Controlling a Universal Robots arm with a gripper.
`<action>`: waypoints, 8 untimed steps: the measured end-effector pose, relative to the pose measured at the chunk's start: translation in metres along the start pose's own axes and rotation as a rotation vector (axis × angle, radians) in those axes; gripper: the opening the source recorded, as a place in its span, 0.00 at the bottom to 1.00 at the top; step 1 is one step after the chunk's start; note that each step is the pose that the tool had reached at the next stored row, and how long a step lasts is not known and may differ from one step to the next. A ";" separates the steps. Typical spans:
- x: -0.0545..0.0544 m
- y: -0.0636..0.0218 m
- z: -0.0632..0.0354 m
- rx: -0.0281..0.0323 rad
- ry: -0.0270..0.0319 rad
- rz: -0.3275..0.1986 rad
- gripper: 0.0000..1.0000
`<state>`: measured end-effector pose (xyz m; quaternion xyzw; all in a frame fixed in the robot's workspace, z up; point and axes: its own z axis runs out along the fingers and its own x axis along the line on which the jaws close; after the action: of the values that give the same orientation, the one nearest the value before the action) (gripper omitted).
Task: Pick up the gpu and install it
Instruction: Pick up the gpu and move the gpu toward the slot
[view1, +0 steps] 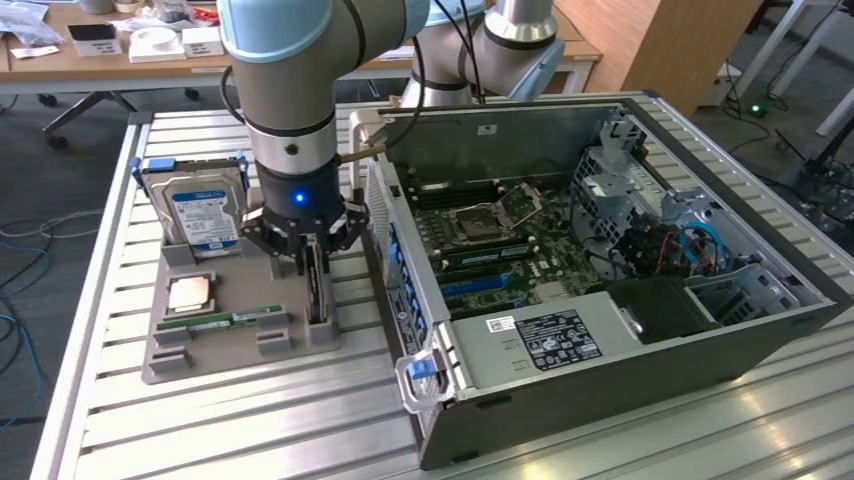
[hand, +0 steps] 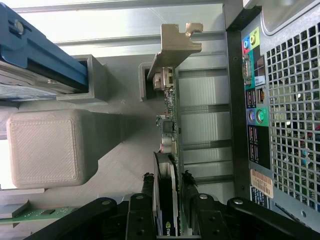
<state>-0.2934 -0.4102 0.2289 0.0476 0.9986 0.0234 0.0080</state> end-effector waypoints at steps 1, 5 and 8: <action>0.000 0.0000 0.0000 0.0000 0.0000 0.000 0.36; 0.000 0.0000 0.0000 0.0000 0.0000 0.000 0.36; 0.000 0.0000 0.0000 0.0000 0.0000 0.000 0.36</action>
<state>-0.2934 -0.4102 0.2289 0.0476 0.9986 0.0235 0.0080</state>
